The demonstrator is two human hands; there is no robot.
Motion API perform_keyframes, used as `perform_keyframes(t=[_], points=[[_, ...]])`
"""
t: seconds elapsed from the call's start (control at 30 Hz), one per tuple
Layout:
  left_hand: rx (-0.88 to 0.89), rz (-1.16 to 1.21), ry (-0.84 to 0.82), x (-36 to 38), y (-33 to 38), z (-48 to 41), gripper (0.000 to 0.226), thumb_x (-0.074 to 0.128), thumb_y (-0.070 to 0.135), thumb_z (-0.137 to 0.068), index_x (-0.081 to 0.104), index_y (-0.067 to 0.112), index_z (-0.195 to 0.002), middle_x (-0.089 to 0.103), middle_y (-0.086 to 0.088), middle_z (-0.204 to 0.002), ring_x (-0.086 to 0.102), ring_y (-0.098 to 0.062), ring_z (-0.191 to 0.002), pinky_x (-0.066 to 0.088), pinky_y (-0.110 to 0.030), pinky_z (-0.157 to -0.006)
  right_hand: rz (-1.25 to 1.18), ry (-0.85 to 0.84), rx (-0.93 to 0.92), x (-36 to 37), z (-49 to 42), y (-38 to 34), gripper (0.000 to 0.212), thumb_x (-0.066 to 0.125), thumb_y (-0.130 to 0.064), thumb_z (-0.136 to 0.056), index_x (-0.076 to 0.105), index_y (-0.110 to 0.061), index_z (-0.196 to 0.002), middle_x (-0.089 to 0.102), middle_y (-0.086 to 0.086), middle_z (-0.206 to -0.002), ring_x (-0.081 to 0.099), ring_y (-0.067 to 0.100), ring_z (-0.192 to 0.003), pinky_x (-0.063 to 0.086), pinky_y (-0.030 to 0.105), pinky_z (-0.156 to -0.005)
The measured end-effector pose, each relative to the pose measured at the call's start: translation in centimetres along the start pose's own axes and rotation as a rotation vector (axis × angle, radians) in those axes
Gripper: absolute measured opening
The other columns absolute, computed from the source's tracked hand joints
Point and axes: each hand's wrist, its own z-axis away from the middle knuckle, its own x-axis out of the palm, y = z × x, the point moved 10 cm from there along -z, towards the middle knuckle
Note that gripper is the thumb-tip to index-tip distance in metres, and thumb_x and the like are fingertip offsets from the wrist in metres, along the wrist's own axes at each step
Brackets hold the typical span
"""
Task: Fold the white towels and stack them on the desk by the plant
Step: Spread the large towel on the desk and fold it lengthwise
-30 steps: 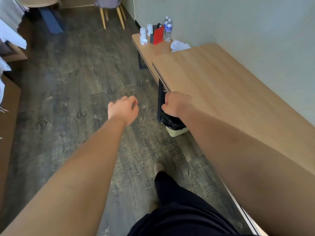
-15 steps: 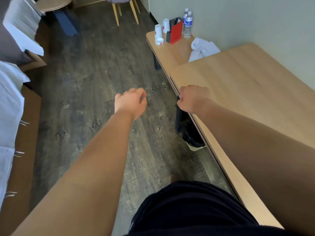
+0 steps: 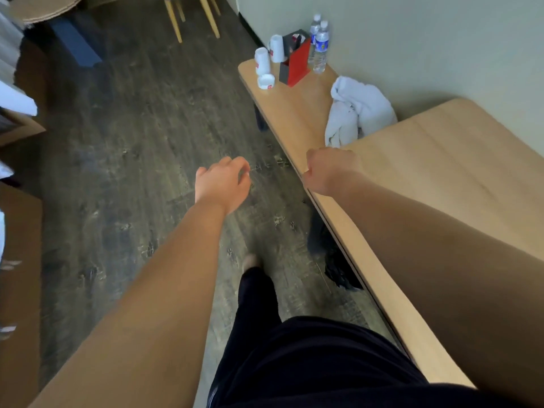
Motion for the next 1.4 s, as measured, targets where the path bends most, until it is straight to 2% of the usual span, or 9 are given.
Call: perform_keyframes(t=[0.1, 0.27, 0.43, 0.6, 0.77, 0.87, 0.97, 1.17, 1.4], points=[[0.073, -0.020, -0.007, -0.5, -1.9, -7.2, 0.025, 0.037, 0.030, -0.098, 0.056, 0.026, -0.114, 0.055, 0.001, -0.102, 0.057, -0.025, -0.094, 0.032, -0.038, -0.093, 0.009, 0.004, 0.061, -1.0, -6.1, -0.2, 0.029, 0.042, -0.027, -0.093, 0.049, -0.010, -0.116, 0.053, 0.007, -0.100, 0.054, 0.028, -0.094, 0.035, 0.033, -0.070], [0.198, -0.023, -0.042, -2.1, -2.4, -18.9, 0.024, 0.040, 0.030, -0.097, 0.057, 0.026, -0.113, 0.058, -0.003, -0.108, 0.058, -0.027, -0.101, 0.034, -0.039, -0.089, -0.081, -0.016, 0.181, -3.5, -14.4, -0.4, 0.030, 0.044, -0.029, -0.092, 0.050, -0.014, -0.117, 0.056, 0.008, -0.116, 0.054, 0.029, -0.105, 0.043, 0.036, -0.085], [0.376, 0.021, -0.066, -2.2, 1.9, -27.5, 0.023, 0.042, 0.026, -0.095, 0.058, 0.023, -0.110, 0.060, -0.002, -0.107, 0.057, -0.026, -0.097, 0.033, -0.038, -0.083, -0.121, -0.012, 0.327, -4.2, -18.4, 2.2, 0.027, 0.042, -0.026, -0.091, 0.052, -0.016, -0.115, 0.056, 0.003, -0.107, 0.055, 0.025, -0.097, 0.039, 0.033, -0.075], [0.553, 0.044, -0.158, 0.7, 7.2, -32.3, 0.023, 0.044, 0.026, -0.094, 0.059, 0.021, -0.111, 0.060, -0.001, -0.109, 0.056, -0.025, -0.099, 0.036, -0.039, -0.087, -0.127, -0.037, 0.517, -3.7, -20.3, 7.8, 0.026, 0.042, -0.028, -0.092, 0.052, -0.021, -0.115, 0.056, 0.001, -0.104, 0.050, 0.021, -0.087, 0.037, 0.032, -0.072], [0.668, -0.026, -0.158, 3.6, 11.3, -38.4, 0.022, 0.043, 0.027, -0.095, 0.059, 0.020, -0.108, 0.061, -0.001, -0.105, 0.055, -0.024, -0.096, 0.034, -0.037, -0.081, -0.131, -0.090, 0.641, -2.3, -24.2, 13.9, 0.022, 0.045, -0.029, -0.091, 0.054, -0.021, -0.109, 0.054, -0.001, -0.091, 0.053, 0.021, -0.085, 0.035, 0.031, -0.069], [0.730, -0.078, -0.137, 4.9, 14.2, -43.0, 0.020, 0.043, 0.026, -0.094, 0.059, 0.019, -0.104, 0.060, -0.002, -0.103, 0.055, -0.025, -0.094, 0.032, -0.035, -0.075, -0.143, -0.121, 0.699, -1.2, -27.6, 18.0, 0.015, 0.046, -0.026, -0.089, 0.052, -0.020, -0.101, 0.044, -0.003, -0.076, 0.048, 0.019, -0.075, 0.034, 0.030, -0.067], [0.782, -0.104, -0.151, 6.3, 17.7, -47.9, 0.018, 0.044, 0.025, -0.094, 0.060, 0.019, -0.099, 0.059, -0.002, -0.099, 0.054, -0.026, -0.093, 0.030, -0.034, -0.072, -0.190, -0.122, 0.750, -0.7, -31.3, 22.0, 0.009, 0.044, -0.024, -0.089, 0.048, -0.020, -0.096, 0.038, -0.004, -0.072, 0.044, 0.017, -0.073, 0.031, 0.030, -0.065], [0.866, -0.131, -0.230, 11.8, 24.9, -55.1, 0.023, 0.047, 0.029, -0.096, 0.060, 0.023, -0.113, 0.057, -0.003, -0.112, 0.051, -0.028, -0.106, 0.034, -0.037, -0.081, -0.256, -0.134, 0.817, 1.8, -35.9, 28.9, 0.013, 0.042, -0.023, -0.091, 0.047, -0.018, -0.102, 0.047, 0.000, -0.094, 0.042, 0.020, -0.083, 0.030, 0.031, -0.069], [0.996, -0.185, -0.379, 21.5, 31.5, -57.8, 0.035, 0.047, 0.038, -0.097, 0.051, 0.029, -0.131, 0.050, 0.001, -0.131, 0.044, -0.022, -0.123, 0.036, -0.038, -0.090, -0.266, -0.199, 0.925, 8.8, -38.3, 34.7, 0.034, 0.048, -0.022, -0.093, 0.042, -0.018, -0.126, 0.045, 0.005, -0.120, 0.048, 0.022, -0.104, 0.031, 0.032, -0.075]])
